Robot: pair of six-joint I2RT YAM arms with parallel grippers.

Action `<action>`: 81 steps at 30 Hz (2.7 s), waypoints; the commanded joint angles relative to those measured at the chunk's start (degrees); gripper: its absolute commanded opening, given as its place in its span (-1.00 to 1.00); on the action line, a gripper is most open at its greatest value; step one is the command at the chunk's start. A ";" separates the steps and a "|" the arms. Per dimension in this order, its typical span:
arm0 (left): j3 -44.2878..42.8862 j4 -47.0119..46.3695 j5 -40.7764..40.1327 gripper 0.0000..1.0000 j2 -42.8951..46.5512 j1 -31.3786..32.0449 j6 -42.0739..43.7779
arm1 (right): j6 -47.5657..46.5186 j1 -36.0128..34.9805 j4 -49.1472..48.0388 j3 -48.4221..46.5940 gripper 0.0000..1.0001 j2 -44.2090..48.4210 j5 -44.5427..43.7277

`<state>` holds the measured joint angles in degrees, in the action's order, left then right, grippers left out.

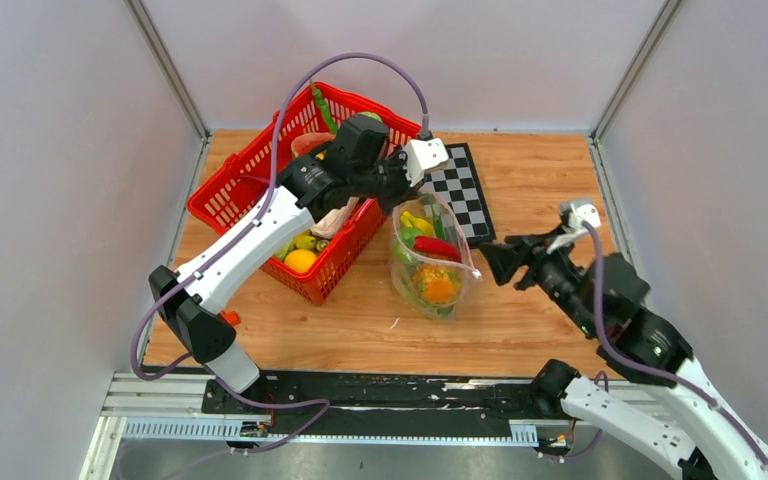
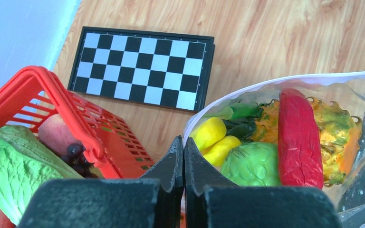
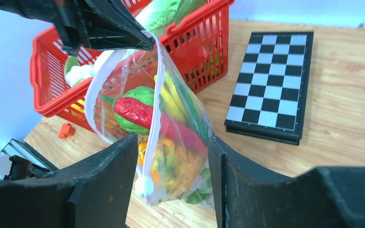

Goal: Place the food in the zip-top bag and seal the zipper
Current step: Adjust the zipper food storage bag at the center of the board.

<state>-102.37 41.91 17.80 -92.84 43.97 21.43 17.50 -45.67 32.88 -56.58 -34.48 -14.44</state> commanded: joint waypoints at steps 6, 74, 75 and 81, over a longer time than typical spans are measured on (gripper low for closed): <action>-1.23 -3.64 -0.98 -1.00 -0.49 -1.20 -2.95 | -9.92 0.15 -12.59 16.76 0.21 19.05 12.74; 5.47 -7.75 2.59 -1.00 5.64 -2.33 -2.69 | -23.50 0.20 -31.32 34.91 -0.33 22.82 7.93; 5.65 -7.88 2.65 -1.00 5.73 -2.52 -2.77 | -23.23 0.21 -31.38 34.99 -0.34 23.32 7.98; 6.45 -8.72 3.49 -1.00 6.01 -3.27 -3.66 | -22.80 0.19 -32.05 35.55 -0.38 24.46 9.79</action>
<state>-96.18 36.53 19.97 -89.67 41.41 19.35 -6.04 -45.54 3.51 -21.26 -10.44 -6.66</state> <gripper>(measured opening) 0.008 0.344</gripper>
